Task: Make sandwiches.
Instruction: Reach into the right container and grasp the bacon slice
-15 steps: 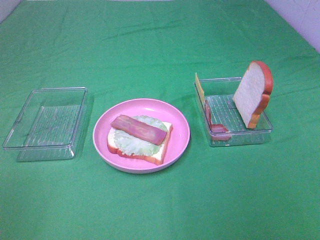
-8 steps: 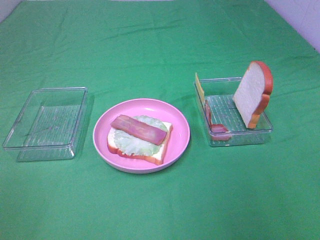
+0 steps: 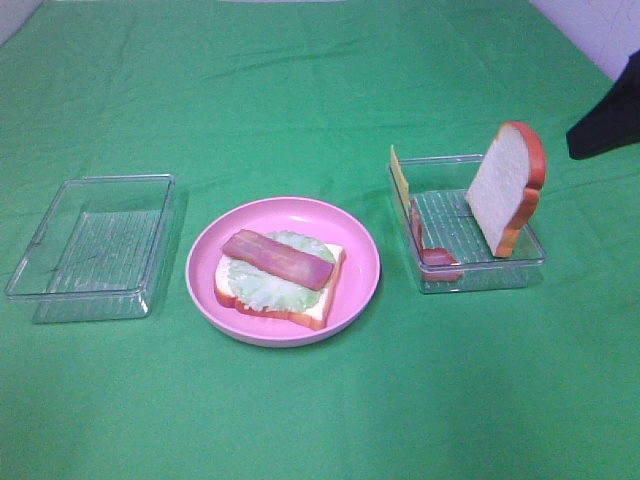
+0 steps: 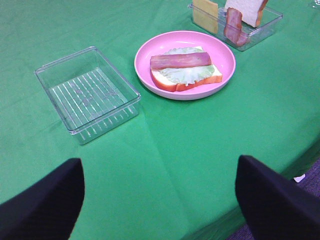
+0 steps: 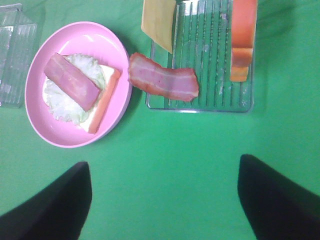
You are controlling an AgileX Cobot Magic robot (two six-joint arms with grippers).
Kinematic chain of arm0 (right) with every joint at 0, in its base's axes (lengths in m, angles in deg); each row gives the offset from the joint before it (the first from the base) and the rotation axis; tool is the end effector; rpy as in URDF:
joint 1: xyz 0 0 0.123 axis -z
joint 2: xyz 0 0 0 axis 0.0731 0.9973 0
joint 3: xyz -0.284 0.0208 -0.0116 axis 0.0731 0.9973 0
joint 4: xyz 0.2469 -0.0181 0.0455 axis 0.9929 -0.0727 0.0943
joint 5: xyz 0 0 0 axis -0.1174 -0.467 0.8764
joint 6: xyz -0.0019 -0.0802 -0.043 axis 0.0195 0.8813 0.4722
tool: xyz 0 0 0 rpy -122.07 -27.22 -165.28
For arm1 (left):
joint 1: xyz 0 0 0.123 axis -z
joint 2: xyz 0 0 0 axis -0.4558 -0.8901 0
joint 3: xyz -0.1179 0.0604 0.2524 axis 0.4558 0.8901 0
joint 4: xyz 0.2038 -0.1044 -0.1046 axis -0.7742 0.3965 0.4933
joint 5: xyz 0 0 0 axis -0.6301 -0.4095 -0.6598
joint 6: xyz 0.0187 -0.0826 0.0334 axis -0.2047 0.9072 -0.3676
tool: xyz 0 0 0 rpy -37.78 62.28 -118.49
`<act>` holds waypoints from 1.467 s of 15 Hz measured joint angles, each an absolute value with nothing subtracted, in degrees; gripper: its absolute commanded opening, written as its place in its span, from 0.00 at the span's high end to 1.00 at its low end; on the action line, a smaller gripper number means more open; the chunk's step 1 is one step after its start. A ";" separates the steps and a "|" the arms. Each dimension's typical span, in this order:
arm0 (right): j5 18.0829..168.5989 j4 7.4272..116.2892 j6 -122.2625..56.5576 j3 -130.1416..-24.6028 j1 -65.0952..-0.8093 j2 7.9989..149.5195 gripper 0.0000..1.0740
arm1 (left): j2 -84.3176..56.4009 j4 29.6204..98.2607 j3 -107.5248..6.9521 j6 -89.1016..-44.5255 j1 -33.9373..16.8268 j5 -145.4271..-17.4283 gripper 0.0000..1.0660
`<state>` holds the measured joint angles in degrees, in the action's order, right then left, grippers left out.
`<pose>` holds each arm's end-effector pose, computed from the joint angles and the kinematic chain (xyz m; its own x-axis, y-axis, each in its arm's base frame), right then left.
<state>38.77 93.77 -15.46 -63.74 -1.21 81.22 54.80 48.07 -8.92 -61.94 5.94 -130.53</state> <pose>0.2396 0.0253 0.3009 -0.8508 0.0362 -0.5242 -0.1757 0.9206 0.3488 -0.0038 0.0046 0.2792 -0.3723 0.2326 -0.8985 0.5279 0.8493 0.0011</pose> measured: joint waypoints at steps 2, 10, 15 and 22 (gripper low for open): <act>38.42 89.25 -17.70 -73.02 -8.14 92.22 0.30 | 54.80 48.07 -8.92 -61.94 5.94 -130.53 0.26; 31.32 74.23 -38.44 -96.28 -22.70 118.47 0.45 | 54.80 48.07 -8.92 -61.94 5.94 -130.53 0.26; 30.23 74.23 -38.67 -100.92 -22.70 127.06 0.45 | 54.80 48.07 -8.92 -61.94 5.94 -130.53 0.26; 30.29 74.35 -38.67 -101.09 -22.70 132.10 0.83 | 54.80 48.07 -8.92 -61.94 5.94 -130.53 0.26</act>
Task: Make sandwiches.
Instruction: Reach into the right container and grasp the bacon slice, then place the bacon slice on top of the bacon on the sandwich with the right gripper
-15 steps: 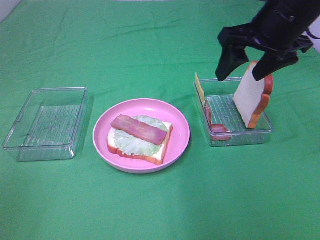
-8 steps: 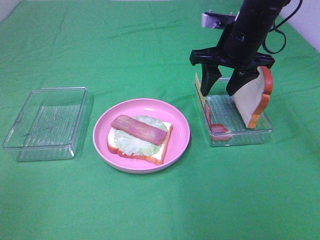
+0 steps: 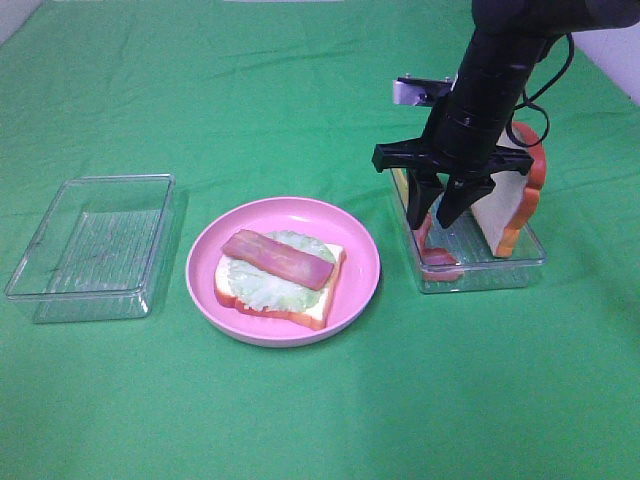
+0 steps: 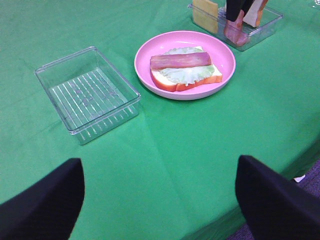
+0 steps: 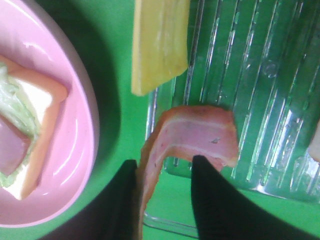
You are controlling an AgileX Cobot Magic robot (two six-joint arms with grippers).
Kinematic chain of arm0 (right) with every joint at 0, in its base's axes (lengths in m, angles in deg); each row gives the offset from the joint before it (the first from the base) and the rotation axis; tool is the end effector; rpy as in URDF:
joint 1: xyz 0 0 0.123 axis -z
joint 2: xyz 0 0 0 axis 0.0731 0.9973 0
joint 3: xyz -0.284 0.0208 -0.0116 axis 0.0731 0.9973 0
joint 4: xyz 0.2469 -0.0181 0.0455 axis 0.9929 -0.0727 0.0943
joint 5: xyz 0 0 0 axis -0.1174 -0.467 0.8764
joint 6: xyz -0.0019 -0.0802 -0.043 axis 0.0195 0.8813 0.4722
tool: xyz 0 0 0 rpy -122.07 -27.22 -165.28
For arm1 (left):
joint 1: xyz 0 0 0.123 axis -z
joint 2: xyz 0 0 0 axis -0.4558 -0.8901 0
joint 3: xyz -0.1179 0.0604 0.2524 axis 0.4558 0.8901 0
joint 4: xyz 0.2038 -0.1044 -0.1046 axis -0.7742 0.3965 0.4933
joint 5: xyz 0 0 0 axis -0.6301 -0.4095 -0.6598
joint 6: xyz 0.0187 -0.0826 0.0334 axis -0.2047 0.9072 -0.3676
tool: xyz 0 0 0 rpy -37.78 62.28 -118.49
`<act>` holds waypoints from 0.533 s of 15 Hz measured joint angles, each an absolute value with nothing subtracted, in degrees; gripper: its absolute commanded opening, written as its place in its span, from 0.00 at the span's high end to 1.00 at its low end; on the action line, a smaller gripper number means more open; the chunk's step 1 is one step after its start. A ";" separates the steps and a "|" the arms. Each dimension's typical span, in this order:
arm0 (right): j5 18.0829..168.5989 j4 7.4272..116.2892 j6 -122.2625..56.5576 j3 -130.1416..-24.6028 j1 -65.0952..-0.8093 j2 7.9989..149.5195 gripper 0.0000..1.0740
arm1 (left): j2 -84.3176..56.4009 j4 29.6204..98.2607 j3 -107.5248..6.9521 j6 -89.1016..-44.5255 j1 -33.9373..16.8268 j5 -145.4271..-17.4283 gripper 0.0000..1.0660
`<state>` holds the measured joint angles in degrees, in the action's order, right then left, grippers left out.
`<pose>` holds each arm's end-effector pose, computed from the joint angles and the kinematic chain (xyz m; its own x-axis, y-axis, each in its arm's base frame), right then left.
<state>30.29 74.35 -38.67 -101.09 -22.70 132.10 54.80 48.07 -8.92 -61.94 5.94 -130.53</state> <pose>0.3986 0.1516 0.1645 -0.9798 -0.1887 -0.0664 -0.1983 0.9597 0.1993 -0.0038 0.0046 0.2792 -0.3723 0.2326 -0.8985 0.5279 0.8493 0.0011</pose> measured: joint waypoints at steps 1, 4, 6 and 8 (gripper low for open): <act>30.29 74.35 -38.67 -101.09 -22.70 132.10 0.91 | 54.80 48.07 -8.92 -61.94 5.94 -130.53 0.26; 29.83 74.35 -38.67 -101.09 -22.70 132.10 1.00 | 54.80 48.07 -8.92 -61.94 5.94 -130.53 0.26; 28.51 74.35 -38.67 -101.44 -22.70 131.76 1.00 | 54.80 48.07 -8.92 -61.94 5.94 -130.53 0.26; 27.71 74.35 -38.67 -101.72 -22.70 129.41 1.00 | 54.80 48.07 -8.92 -62.06 5.94 -130.53 0.26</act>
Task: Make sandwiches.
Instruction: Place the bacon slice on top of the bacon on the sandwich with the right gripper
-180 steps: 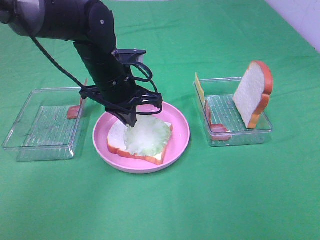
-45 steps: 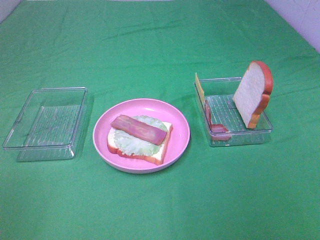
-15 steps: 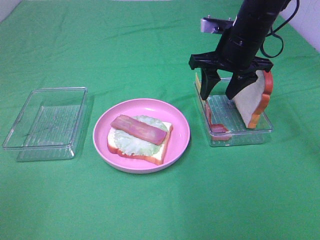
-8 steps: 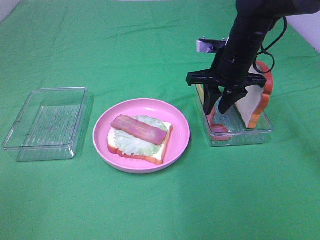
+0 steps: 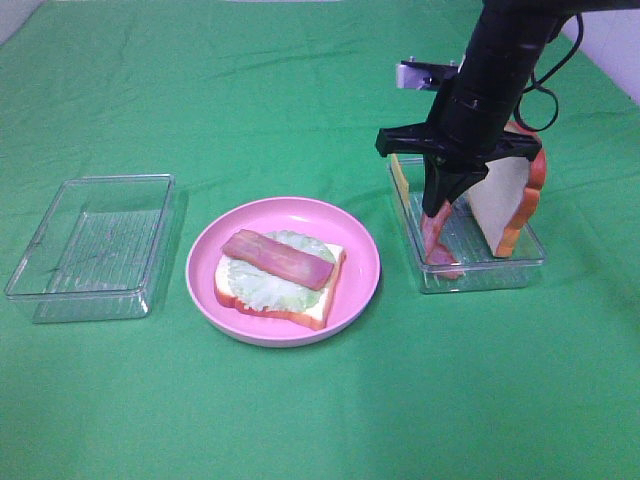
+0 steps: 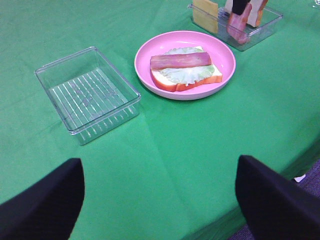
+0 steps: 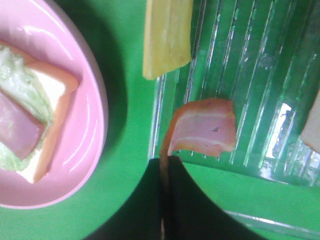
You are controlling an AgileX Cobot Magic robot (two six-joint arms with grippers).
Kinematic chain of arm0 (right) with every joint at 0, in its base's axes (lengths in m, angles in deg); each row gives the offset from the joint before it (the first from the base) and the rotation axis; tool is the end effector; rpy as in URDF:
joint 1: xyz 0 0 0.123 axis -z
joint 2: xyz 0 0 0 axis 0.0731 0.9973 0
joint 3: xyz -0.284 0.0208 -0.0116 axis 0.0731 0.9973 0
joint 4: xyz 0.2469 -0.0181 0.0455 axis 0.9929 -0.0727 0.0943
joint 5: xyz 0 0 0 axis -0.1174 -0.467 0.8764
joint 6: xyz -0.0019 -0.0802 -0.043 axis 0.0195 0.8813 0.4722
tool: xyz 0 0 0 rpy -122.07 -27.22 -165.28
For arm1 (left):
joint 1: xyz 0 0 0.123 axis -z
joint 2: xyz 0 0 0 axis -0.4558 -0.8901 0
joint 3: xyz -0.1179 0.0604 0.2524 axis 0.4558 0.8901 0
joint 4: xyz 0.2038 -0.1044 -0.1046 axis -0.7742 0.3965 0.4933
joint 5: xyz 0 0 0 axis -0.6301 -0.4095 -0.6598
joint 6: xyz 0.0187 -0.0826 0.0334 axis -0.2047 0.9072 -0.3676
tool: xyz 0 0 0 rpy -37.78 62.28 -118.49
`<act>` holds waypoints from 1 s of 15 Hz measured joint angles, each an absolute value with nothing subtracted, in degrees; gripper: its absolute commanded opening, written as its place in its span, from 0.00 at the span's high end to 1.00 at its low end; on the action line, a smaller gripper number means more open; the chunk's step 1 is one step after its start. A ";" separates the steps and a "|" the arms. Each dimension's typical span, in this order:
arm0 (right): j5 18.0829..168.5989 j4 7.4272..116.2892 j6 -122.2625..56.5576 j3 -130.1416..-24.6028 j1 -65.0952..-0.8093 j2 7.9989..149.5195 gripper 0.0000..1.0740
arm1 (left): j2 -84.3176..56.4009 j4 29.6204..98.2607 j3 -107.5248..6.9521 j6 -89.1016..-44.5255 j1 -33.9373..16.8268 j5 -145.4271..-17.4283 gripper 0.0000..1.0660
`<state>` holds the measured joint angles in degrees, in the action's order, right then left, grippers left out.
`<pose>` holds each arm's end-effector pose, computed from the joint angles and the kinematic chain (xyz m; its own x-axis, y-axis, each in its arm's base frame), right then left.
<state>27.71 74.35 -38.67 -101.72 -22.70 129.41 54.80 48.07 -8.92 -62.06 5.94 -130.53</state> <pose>0.3940 0.1505 0.1868 -0.9772 -0.1969 -0.0798 -0.2094 0.9562 0.2048 -0.0038 0.0046 0.2792 -0.3712 0.2344 -0.8985 0.5287 0.8488 0.0030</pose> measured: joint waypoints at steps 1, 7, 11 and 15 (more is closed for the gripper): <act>26.79 74.35 -38.61 -101.72 -22.70 127.46 1.00 | 54.80 48.07 -8.92 -62.06 5.94 -130.53 0.26; 20.60 82.14 -35.75 -101.95 -22.70 118.81 1.00 | 54.80 48.07 -8.92 -62.12 5.94 -130.53 0.26; 20.32 94.86 -29.44 -102.01 -25.05 118.01 1.00 | 54.80 48.07 -8.92 -62.12 5.94 -130.53 0.26; 31.66 96.24 -29.04 -102.01 -32.84 118.01 1.00 | 54.80 48.07 -8.92 -62.12 5.94 -130.53 0.26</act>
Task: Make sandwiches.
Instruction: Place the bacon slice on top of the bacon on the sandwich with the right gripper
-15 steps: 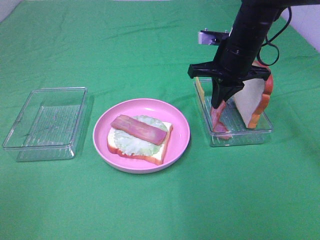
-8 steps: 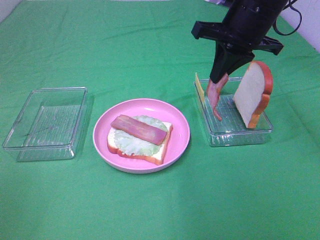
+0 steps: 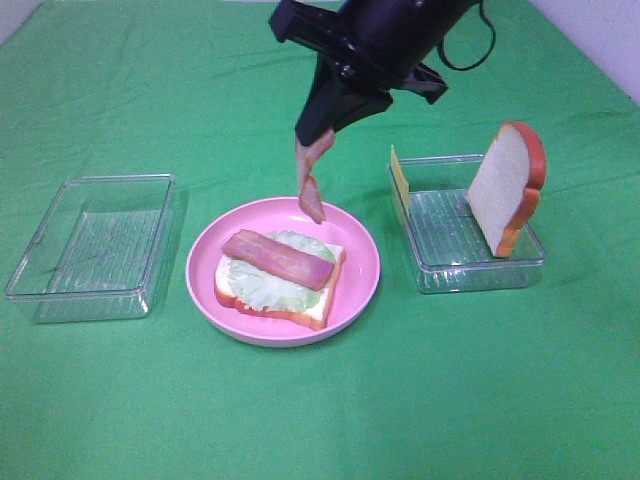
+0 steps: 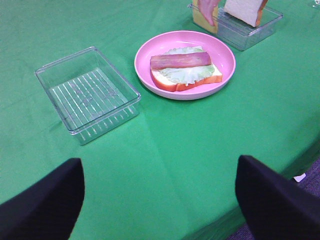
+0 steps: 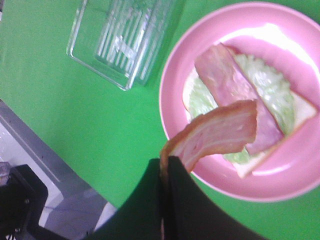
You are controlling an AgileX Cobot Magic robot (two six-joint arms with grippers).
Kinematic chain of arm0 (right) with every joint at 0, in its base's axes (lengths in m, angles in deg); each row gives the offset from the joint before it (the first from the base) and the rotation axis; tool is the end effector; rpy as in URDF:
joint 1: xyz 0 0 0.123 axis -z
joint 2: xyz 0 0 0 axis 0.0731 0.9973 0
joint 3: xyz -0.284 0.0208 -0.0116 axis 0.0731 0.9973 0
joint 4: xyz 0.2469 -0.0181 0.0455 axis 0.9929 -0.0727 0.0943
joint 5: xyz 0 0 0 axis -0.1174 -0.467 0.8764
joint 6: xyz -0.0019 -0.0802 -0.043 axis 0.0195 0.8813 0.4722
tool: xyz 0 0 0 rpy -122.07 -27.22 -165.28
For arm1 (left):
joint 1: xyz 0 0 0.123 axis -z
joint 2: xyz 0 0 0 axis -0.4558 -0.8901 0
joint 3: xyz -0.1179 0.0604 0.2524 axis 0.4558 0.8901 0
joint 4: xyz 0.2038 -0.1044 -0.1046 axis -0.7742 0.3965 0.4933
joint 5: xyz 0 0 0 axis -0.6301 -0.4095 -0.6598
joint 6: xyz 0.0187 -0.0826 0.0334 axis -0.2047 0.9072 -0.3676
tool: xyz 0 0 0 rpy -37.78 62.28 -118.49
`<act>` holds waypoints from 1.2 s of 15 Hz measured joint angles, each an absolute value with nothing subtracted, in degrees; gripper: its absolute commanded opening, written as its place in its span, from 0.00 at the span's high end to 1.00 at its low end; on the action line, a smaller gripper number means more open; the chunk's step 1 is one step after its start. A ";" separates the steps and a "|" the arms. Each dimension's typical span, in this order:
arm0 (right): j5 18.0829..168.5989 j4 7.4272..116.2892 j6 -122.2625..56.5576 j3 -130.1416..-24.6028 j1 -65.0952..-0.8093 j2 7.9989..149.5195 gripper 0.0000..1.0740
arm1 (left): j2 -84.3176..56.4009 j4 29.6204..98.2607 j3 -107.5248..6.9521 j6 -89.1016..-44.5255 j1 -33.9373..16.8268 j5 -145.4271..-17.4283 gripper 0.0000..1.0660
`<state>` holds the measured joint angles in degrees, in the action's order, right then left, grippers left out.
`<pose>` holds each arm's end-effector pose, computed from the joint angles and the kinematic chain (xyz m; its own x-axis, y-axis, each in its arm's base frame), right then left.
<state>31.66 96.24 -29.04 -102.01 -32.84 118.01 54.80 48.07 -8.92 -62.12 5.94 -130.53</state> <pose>0.3380 0.2347 0.2838 -0.8925 -0.2884 -0.3468 -0.4379 0.7386 0.5126 -0.0038 0.0046 0.2792 -0.3706 0.2353 -0.8985 0.5291 0.8485 0.0039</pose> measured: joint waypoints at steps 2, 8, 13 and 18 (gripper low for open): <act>36.88 98.64 -29.04 -102.01 -35.42 118.35 1.00 | 54.80 48.07 -8.92 -62.12 5.94 -130.53 0.26; 39.63 121.73 -16.32 -102.01 -36.62 129.64 1.00 | 54.80 48.07 -8.92 -62.12 5.94 -130.53 0.26; 42.03 116.92 -16.49 -102.01 -36.62 133.94 1.00 | 54.80 48.07 -8.92 -62.12 5.94 -130.53 0.26; 43.87 92.86 -33.97 -102.01 -36.62 133.94 1.00 | 54.80 48.07 -8.92 -62.12 5.94 -130.53 0.26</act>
<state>43.87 92.86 -33.97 -102.01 -36.62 133.94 54.80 48.07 -8.92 -62.12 5.94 -130.53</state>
